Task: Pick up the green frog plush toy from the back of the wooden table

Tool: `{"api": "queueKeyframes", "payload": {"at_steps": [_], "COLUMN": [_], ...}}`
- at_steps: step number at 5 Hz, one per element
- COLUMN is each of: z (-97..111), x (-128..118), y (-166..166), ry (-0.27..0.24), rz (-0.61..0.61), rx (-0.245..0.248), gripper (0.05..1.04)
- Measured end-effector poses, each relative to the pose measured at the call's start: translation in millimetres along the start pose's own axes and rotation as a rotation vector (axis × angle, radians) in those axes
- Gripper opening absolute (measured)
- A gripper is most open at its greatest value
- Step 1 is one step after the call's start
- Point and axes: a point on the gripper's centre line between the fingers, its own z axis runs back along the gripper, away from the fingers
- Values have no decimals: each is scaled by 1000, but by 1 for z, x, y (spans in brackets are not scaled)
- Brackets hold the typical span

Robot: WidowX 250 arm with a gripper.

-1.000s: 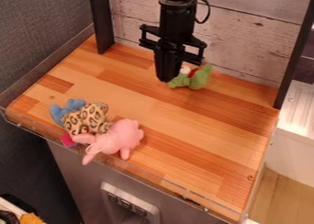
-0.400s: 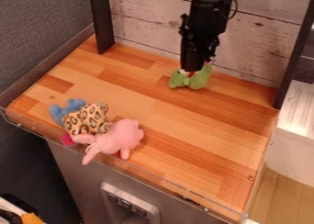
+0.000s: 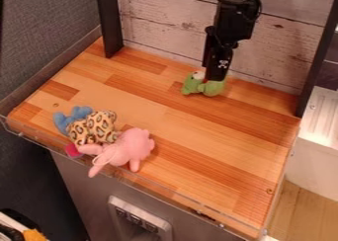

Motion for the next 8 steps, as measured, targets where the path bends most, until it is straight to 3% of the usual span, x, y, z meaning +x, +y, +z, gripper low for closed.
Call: {"api": "queueKeyframes", "payload": {"at_steps": [1, 4, 5, 6, 7, 8], "z": [-9, -41, -45, -49, -51, -54], "x": [3, 8, 9, 8, 7, 4], "y": [3, 15, 16, 15, 17, 17], "ry": [5, -17, -25, -24, -12, -2], "rz": [19, 430, 456, 389, 255, 149], "rx": [-8, -8, 3, 11, 23, 30], "gripper": [1005, 1001, 1001, 919, 663, 489]}}
